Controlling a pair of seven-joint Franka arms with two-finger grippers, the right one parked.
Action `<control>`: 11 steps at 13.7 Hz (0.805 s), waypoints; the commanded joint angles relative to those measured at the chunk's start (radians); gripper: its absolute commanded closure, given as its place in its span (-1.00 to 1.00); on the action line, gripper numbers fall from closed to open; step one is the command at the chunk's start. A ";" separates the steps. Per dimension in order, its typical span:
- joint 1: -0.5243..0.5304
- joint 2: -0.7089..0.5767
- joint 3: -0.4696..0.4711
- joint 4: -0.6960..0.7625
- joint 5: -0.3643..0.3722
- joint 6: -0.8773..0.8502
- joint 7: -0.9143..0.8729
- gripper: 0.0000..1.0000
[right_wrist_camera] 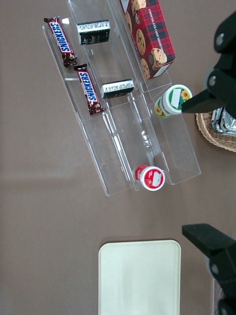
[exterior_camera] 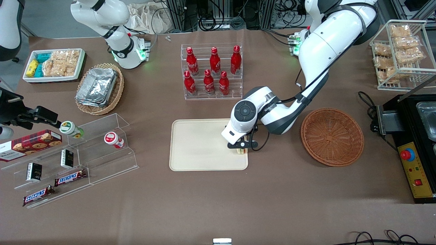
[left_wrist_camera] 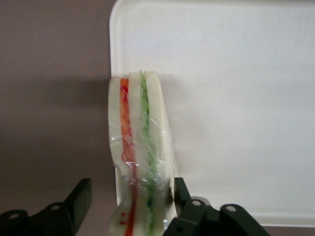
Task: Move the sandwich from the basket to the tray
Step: 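Lower the sandwich onto the tray and open the left gripper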
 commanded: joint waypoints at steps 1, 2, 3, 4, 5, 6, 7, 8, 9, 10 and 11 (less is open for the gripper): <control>0.016 -0.069 -0.010 0.007 -0.036 -0.017 -0.065 -0.99; 0.048 -0.121 -0.010 -0.004 -0.078 -0.042 -0.059 -0.99; 0.077 -0.167 -0.014 -0.007 -0.113 -0.092 -0.048 -0.99; 0.114 -0.221 -0.023 -0.006 -0.168 -0.150 -0.010 -0.99; 0.157 -0.278 -0.032 -0.007 -0.220 -0.201 0.054 -0.99; 0.203 -0.333 -0.034 -0.007 -0.272 -0.268 0.124 -0.99; 0.254 -0.388 -0.033 -0.006 -0.314 -0.334 0.187 -0.99; 0.309 -0.440 -0.033 -0.010 -0.329 -0.390 0.246 -0.99; 0.364 -0.486 -0.033 -0.010 -0.334 -0.456 0.325 -0.99; 0.424 -0.523 -0.034 -0.010 -0.340 -0.512 0.405 -0.99; 0.478 -0.566 -0.033 -0.009 -0.372 -0.546 0.480 -0.99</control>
